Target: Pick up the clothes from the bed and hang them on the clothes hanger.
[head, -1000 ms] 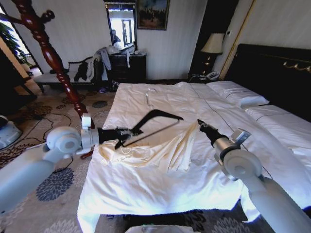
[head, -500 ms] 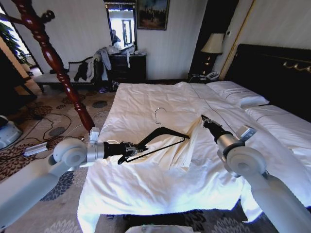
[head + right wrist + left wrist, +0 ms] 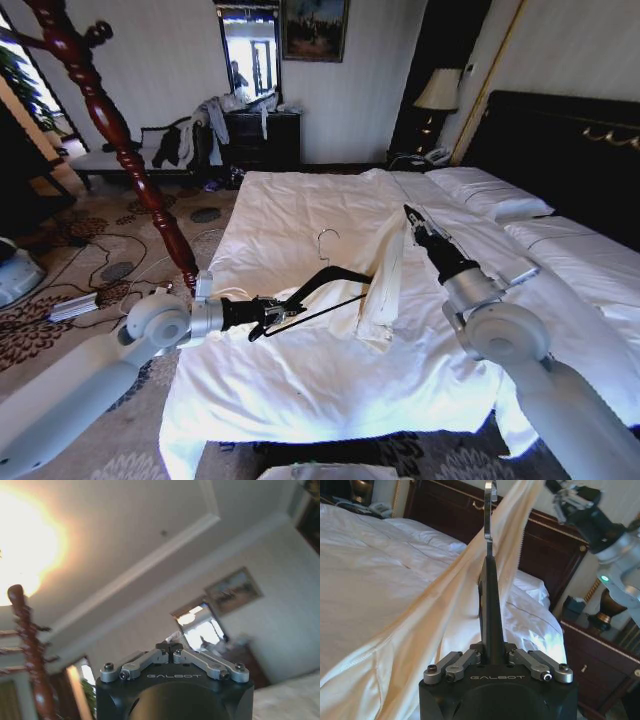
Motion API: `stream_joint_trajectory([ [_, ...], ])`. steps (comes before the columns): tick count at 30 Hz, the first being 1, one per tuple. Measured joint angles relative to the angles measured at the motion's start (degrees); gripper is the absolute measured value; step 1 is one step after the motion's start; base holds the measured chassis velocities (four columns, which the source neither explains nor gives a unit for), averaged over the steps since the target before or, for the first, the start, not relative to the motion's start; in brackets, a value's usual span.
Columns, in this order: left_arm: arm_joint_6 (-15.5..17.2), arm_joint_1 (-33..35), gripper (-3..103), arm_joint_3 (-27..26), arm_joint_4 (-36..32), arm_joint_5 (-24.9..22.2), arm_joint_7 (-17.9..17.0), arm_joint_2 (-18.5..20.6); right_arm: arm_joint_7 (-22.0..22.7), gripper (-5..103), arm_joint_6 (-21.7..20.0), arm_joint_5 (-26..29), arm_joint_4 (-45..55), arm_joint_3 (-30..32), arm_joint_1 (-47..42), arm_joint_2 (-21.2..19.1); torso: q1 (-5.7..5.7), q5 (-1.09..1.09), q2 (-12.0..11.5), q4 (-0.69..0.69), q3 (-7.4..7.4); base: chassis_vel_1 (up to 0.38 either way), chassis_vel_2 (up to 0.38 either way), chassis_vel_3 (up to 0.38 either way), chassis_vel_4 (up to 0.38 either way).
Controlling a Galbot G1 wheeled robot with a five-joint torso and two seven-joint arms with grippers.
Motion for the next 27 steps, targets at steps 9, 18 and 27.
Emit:
stream_joint_trajectory([
  [9,-0.4,-1.2,17,0.6,2.9,3.3,-0.2,-4.9,-8.8,0,5.6,-0.8,0.8,-2.5,-1.0,0.0,0.0,0.0,0.0,0.0,0.0,0.0,0.0,0.0,0.0],
  [18,-0.6,-4.3,17,1.8,4.4,3.3,-1.2,-8.9,-12.4,0,6.8,-7.0,0.8,-9.6,-2.8,0.7,0.0,0.0,0.0,0.0,0.0,0.0,0.0,0.0,0.0],
  [27,-1.1,-5.6,17,1.3,5.6,3.4,-1.7,-10.6,-19.0,0,8.7,-9.5,0.9,-13.7,-4.2,0.8,0.0,0.0,0.0,0.0,0.0,0.0,0.0,0.0,0.0],
])
